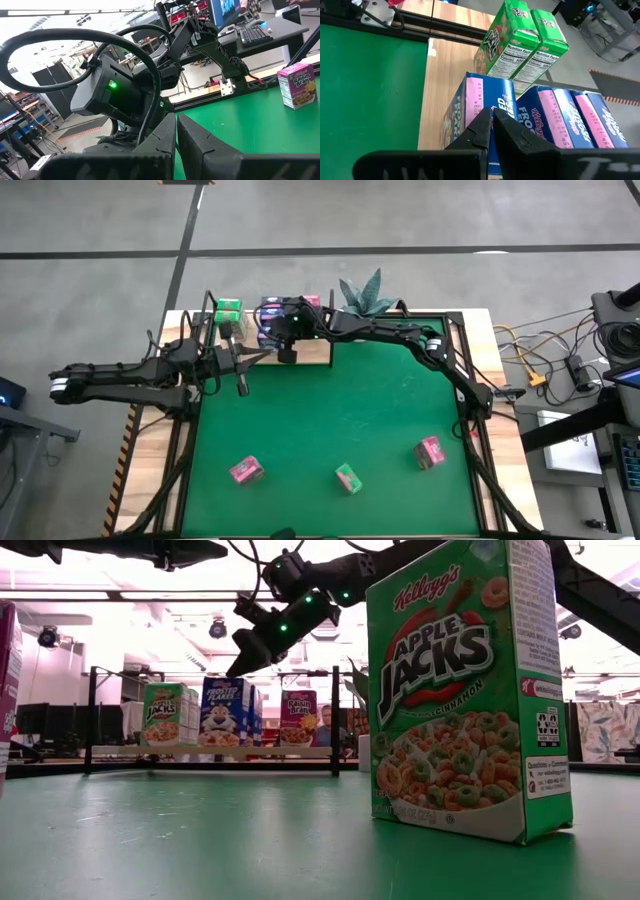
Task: Stack cereal on shelf
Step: Put the blue cereal box on the shelf aligned with the other blue cereal boxes
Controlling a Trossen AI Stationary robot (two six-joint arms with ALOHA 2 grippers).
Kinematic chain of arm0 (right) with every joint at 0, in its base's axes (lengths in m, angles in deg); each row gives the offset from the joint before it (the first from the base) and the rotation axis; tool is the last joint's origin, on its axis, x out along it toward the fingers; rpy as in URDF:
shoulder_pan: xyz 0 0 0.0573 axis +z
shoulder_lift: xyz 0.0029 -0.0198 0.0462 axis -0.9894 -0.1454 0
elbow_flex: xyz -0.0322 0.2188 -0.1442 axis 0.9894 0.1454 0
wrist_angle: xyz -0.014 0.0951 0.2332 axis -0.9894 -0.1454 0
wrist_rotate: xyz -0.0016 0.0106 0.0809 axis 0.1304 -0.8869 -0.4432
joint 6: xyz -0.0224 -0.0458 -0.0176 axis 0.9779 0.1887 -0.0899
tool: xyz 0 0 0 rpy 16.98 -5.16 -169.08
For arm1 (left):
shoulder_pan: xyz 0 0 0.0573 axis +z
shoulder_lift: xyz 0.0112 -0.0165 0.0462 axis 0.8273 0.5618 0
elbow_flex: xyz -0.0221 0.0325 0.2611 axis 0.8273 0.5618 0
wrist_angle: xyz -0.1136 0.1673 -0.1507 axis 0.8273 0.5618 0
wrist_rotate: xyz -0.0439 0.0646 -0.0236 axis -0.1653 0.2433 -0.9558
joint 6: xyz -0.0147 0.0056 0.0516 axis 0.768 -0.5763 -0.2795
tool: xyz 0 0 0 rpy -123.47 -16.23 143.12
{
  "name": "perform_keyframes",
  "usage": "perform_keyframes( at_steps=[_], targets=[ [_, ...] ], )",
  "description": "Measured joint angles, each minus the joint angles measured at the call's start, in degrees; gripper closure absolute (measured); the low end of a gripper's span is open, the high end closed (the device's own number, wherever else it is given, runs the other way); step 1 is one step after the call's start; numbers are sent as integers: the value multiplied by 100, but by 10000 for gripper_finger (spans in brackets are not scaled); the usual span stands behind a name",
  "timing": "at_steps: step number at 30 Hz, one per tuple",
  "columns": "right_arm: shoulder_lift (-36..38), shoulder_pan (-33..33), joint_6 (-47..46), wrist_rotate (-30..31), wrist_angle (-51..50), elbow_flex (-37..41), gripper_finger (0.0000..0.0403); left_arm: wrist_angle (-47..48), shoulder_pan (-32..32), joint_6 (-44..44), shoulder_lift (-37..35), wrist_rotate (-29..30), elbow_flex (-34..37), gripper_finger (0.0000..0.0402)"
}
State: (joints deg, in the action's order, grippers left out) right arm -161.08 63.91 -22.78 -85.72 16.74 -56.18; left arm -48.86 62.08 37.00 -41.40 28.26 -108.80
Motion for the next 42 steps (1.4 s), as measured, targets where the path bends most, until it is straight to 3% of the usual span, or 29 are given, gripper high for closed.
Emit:
perform_keyframes(
  at_steps=[16,19,24,26,28,33,38,42],
  targets=[
    [4,-3,324,4,-194,-133,390,37,0,-2,0,83,0,402],
    [52,3,325,4,-351,-176,390,102,0,93,0,773,0,402],
    [357,62,324,4,-703,-154,393,773,10,457,0,2958,0,402],
    [497,94,324,1,-973,-145,394,1149,82,663,2,3400,0,402],
    [671,119,311,0,-1279,-63,394,1531,212,855,14,3309,0,402],
    [1089,235,215,-4,-1636,353,394,2057,787,1333,187,2331,-9,402],
    [1640,413,45,-9,-1505,1247,394,2620,1267,1483,490,1183,24,402],
    [2196,514,-119,-6,-963,2233,394,2709,1366,1672,636,1475,24,402]
  ],
)
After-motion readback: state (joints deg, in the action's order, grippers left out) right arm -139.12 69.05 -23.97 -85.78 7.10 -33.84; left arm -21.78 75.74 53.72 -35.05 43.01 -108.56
